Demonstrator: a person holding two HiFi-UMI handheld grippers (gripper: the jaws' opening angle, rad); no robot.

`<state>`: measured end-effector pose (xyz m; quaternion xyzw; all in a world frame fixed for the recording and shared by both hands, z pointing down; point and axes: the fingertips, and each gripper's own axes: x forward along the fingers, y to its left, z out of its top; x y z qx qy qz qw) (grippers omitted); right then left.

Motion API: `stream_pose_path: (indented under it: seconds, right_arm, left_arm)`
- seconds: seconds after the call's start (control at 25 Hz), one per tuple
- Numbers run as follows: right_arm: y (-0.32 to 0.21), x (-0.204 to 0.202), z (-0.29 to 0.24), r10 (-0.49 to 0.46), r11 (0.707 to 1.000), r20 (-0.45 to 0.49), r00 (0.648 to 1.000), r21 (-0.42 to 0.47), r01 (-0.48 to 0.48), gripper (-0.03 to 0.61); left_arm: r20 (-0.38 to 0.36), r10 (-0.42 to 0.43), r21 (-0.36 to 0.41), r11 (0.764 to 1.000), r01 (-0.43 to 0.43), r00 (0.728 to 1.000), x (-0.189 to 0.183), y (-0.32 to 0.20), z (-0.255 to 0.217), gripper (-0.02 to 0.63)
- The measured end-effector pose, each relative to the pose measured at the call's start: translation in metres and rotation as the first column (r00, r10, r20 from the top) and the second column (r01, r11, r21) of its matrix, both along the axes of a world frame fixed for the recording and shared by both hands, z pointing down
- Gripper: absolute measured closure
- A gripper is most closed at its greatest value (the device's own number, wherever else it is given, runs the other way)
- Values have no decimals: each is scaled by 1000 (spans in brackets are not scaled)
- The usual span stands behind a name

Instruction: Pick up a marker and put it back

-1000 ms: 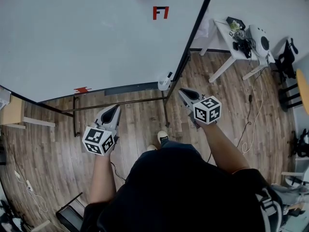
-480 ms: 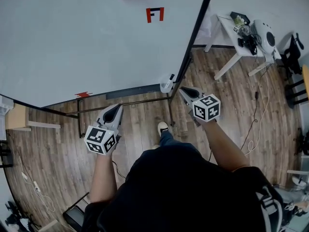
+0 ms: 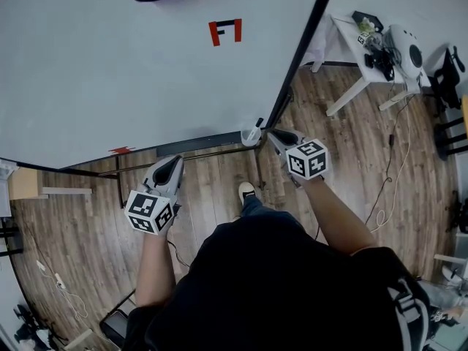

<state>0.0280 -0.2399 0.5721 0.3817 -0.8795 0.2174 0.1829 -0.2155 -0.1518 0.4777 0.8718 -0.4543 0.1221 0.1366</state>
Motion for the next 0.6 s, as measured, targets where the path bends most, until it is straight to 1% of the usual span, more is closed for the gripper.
stream_pose_path:
  seconds: [0.6]
  right_arm:
    - [-37, -3, 60, 3, 992, -30, 1000, -123, -6, 505]
  left_arm:
    - [7, -1, -48, 999, 1, 1000, 4, -36, 20, 601]
